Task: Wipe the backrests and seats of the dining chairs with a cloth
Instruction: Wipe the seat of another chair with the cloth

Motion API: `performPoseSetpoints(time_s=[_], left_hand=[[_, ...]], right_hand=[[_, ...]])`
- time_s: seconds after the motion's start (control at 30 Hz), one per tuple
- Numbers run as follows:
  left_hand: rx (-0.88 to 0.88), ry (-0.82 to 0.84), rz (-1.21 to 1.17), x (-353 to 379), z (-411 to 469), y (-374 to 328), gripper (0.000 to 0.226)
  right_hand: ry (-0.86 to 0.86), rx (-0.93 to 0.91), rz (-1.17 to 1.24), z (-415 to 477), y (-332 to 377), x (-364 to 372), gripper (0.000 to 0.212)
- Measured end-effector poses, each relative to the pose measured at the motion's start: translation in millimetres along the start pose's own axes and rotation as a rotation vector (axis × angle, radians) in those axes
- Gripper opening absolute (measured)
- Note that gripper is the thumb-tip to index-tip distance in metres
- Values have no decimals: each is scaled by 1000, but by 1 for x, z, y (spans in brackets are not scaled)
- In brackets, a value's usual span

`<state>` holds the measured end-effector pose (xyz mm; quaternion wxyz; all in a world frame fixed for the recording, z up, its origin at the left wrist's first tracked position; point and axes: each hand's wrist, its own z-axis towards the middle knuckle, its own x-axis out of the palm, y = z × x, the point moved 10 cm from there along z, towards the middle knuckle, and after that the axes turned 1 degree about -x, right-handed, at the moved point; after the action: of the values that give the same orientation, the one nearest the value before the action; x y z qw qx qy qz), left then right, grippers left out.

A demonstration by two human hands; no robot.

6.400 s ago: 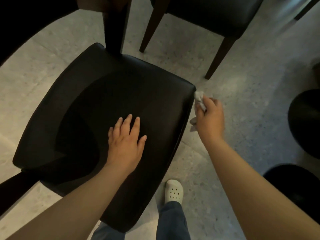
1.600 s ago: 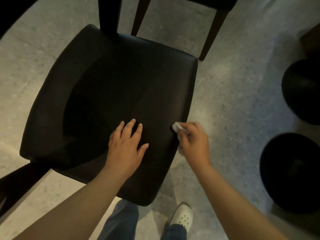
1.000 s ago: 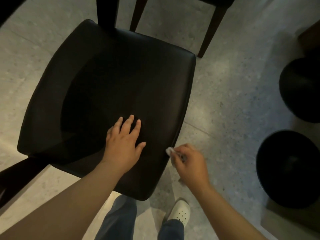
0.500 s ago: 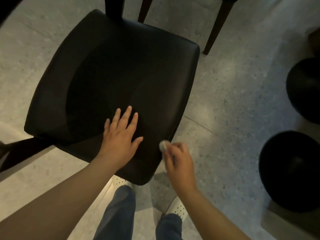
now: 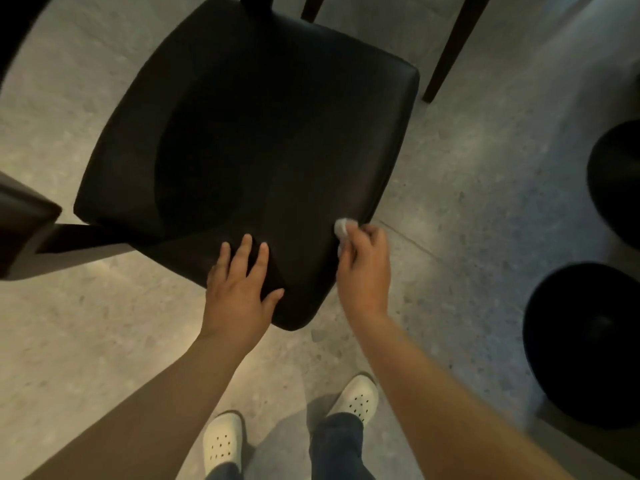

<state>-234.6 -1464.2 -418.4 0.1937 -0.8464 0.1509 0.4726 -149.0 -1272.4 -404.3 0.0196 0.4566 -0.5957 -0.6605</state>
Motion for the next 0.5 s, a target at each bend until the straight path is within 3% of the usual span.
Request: performPoseSetpoints(time_s=[0.13,0.37,0.5], left_hand=[[47,-15,-16,-4,1,5,73],[84,39,38,-3,4,11,67],[93,63,54,-5,5,13,65]], right_hand=[[100,28,86,-62,-6,13,24],[-36,154,32,-2,-5,-4,32],[40,58,28,-52,1,18,29]])
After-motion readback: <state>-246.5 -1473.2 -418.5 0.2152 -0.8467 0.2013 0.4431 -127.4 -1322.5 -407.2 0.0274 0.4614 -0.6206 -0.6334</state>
